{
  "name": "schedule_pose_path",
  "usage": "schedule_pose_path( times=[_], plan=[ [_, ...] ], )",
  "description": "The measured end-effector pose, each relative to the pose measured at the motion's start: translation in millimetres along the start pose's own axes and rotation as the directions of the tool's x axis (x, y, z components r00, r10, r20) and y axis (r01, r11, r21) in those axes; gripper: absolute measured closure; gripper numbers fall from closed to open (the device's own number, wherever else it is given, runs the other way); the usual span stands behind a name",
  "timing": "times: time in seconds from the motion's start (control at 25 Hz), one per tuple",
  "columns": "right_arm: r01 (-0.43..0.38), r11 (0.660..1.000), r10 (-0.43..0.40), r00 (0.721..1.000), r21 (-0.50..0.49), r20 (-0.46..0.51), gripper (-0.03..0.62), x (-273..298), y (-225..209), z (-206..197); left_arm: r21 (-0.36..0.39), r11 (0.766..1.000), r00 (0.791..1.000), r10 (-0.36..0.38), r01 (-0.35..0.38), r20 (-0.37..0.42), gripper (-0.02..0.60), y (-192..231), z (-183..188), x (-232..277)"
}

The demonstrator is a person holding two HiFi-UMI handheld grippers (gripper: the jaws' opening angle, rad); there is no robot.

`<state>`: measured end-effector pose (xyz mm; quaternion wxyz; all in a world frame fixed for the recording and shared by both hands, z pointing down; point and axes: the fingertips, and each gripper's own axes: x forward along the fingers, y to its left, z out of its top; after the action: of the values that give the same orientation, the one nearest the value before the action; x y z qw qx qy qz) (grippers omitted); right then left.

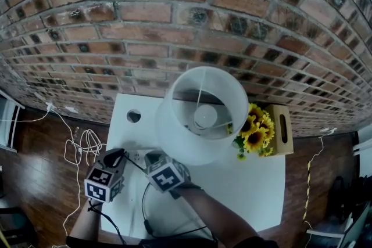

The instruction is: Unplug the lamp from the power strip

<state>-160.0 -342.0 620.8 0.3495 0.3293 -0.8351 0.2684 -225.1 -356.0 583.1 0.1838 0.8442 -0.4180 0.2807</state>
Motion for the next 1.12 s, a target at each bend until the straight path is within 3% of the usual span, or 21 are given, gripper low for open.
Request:
schedule_pose_path(
  times=[0.08, 0.16, 0.2, 0.32, 0.36, 0.48, 0.6, 0.8, 1.12],
  plan=[
    [-0.010, 1.000, 0.010, 1.000, 0.009, 0.003, 0.592, 1, 3, 0, -0.030, 1.000, 0.998, -0.008, 0.010, 0.064, 0.537, 1, 9, -6],
    [-0.007, 1.000, 0.007, 1.000, 0.007, 0.000, 0.593, 2, 2, 0, -0.069, 0.997, 0.976, -0.027, 0.043, 0.217, 0.531, 4, 46, -23],
    [-0.007, 1.000, 0.007, 1.000, 0.004, -0.001, 0.593, 2, 1, -1, -0.042, 0.998, 0.965, -0.031, 0.044, 0.261, 0.532, 5, 68, -30],
    [-0.005, 1.000, 0.005, 1.000, 0.014, -0.003, 0.593, 2, 0, -4, 0.190, 0.982, 0.966, -0.040, -0.009, 0.254, 0.531, -4, 105, -33],
    [-0.001, 1.000, 0.001, 1.000, 0.016, -0.005, 0.593, 2, 0, -5, 0.214, 0.977, 0.967, -0.049, -0.006, 0.252, 0.531, -7, 108, -35],
    [0.003, 1.000, -0.003, 1.000, 0.011, -0.002, 0.592, 2, 1, -2, 0.136, 0.991, 0.963, -0.055, 0.019, 0.265, 0.531, -7, 102, -40],
    [0.002, 1.000, -0.002, 1.000, 0.008, -0.001, 0.593, 2, 0, -2, 0.104, 0.995, 0.963, -0.020, -0.008, 0.270, 0.529, -4, 97, -43],
    [-0.003, 1.000, 0.003, 1.000, 0.007, -0.004, 0.592, 3, 0, -5, 0.143, 0.987, 0.958, 0.033, -0.076, 0.283, 0.526, 1, 104, -48],
    [-0.013, 1.000, 0.013, 1.000, -0.001, 0.002, 0.592, 2, 1, -5, 0.179, 0.979, 0.961, 0.050, -0.102, 0.273, 0.525, 7, 109, -33]
  ],
)
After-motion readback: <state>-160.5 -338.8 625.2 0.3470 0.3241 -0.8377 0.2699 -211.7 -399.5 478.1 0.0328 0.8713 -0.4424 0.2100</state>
